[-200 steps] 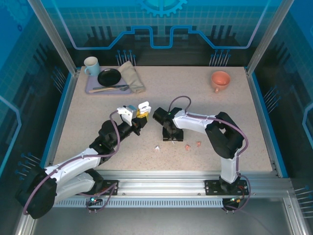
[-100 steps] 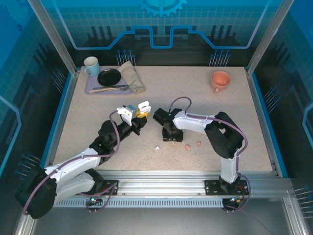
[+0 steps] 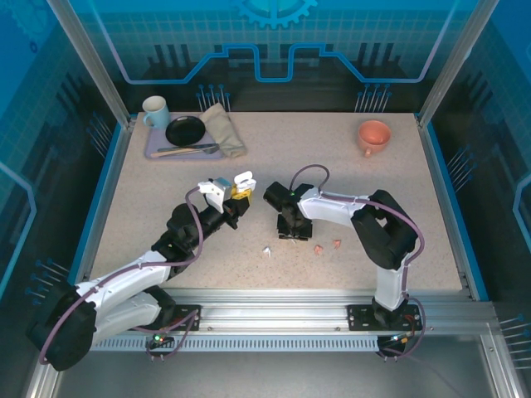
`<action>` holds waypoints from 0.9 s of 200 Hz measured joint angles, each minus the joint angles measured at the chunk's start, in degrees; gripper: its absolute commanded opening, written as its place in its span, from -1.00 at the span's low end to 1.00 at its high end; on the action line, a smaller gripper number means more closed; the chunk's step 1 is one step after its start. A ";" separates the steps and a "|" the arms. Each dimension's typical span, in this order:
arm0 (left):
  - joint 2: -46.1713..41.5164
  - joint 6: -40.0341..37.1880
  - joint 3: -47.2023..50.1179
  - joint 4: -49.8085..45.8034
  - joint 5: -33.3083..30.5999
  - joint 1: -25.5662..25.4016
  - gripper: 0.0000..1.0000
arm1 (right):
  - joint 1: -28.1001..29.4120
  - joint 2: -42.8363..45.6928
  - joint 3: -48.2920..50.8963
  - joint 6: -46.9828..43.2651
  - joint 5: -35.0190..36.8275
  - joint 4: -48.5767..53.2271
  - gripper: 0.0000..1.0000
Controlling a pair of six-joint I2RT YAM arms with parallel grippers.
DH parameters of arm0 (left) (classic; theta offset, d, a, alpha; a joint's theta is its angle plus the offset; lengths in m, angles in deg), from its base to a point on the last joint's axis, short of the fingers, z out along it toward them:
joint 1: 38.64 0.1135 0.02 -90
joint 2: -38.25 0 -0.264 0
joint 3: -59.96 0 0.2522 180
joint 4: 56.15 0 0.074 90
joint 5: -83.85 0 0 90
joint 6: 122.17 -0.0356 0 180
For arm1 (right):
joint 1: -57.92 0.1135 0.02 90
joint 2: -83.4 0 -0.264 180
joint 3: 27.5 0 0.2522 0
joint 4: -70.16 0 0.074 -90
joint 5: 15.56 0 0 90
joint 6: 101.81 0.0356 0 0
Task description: Insert wireless bluetooth earbuds into charging case
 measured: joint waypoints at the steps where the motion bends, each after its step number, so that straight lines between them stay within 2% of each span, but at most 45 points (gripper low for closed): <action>1: 0.00 0.00 0.00 0.02 0.00 0.00 -1.00 | 0.00 0.00 0.00 0.00 0.00 0.00 -0.24; 43: 0.00 -0.02 -0.04 0.00 0.02 0.00 -1.00 | -0.39 0.50 0.72 -0.02 -0.33 -0.61 -0.30; 109: 0.11 0.00 -0.76 -0.04 0.04 0.17 -1.00 | -0.81 1.60 2.19 -0.50 -0.46 -1.68 -0.49; 180: 0.09 0.00 -0.79 -0.09 0.52 0.17 -1.00 | -0.90 4.20 5.40 -0.87 -0.22 -4.74 -0.52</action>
